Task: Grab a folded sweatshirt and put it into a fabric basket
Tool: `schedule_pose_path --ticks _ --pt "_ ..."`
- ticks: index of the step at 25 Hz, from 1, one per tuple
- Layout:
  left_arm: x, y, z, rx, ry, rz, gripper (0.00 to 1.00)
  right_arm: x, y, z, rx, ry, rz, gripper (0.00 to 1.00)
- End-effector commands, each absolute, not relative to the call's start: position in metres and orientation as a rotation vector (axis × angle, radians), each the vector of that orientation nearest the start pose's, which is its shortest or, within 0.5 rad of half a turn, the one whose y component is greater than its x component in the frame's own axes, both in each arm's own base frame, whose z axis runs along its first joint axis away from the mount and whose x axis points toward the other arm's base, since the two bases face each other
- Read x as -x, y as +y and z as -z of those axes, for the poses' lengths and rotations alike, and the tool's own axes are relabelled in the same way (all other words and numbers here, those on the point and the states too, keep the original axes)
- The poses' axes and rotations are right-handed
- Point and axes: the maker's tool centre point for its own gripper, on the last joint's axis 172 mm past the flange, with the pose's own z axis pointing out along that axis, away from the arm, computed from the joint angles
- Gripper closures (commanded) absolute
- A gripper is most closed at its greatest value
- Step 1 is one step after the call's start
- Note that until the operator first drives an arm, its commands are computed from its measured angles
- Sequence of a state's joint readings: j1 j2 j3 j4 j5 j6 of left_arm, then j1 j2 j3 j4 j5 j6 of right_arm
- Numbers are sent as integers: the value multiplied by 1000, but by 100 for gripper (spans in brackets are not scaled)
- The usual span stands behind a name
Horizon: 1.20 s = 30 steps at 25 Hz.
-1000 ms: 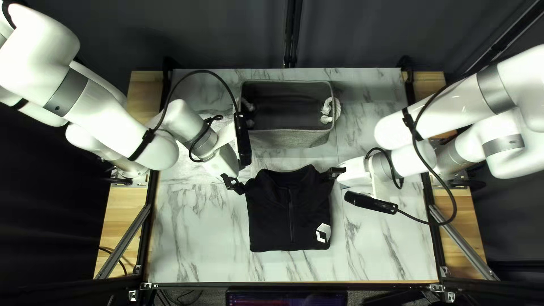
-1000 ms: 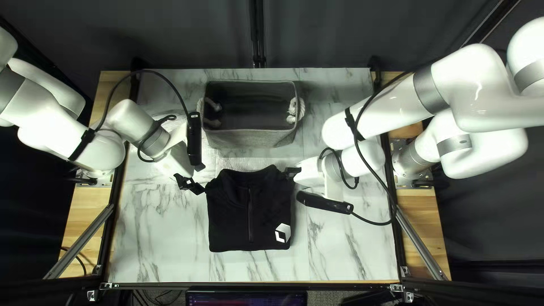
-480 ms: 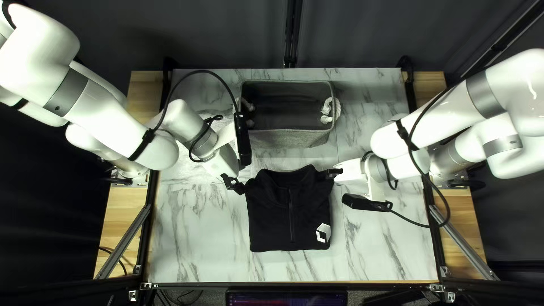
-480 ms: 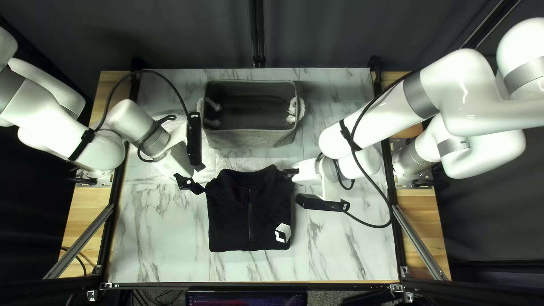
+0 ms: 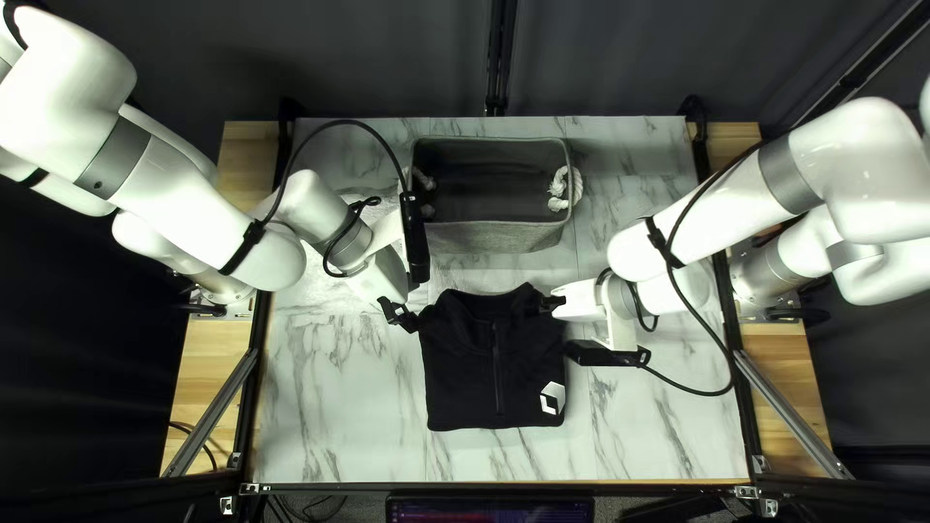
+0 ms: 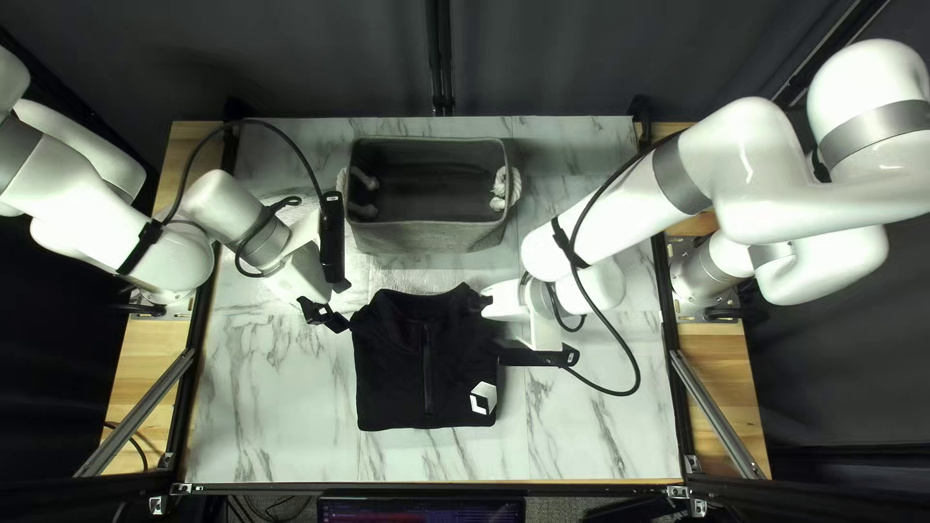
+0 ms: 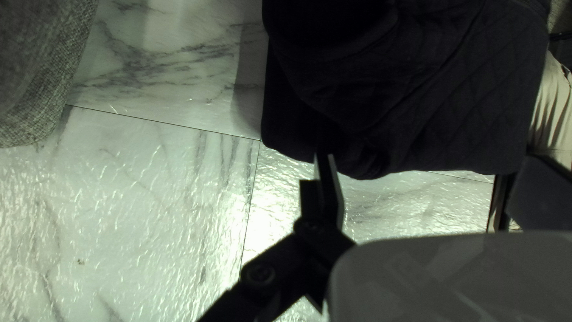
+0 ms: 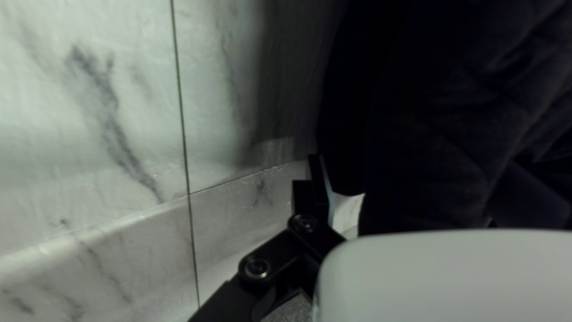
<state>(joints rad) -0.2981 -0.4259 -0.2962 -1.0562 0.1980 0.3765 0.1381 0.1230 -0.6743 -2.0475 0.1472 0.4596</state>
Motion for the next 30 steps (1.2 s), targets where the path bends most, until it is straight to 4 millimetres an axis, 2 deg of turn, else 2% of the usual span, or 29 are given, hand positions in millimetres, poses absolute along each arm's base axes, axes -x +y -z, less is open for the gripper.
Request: schedule_pose_path --ticks 1,14,30 --pt "-395 -102 -140 3428 -549 850 0 -452 94 -46 -1725 1942 -498 0" --pt "-395 -102 -140 3428 -549 850 0 -457 88 -38 -1723 1947 -496 0" --pt "-395 -102 -140 3428 -549 850 0 -464 92 -34 -1710 1970 -519 0"
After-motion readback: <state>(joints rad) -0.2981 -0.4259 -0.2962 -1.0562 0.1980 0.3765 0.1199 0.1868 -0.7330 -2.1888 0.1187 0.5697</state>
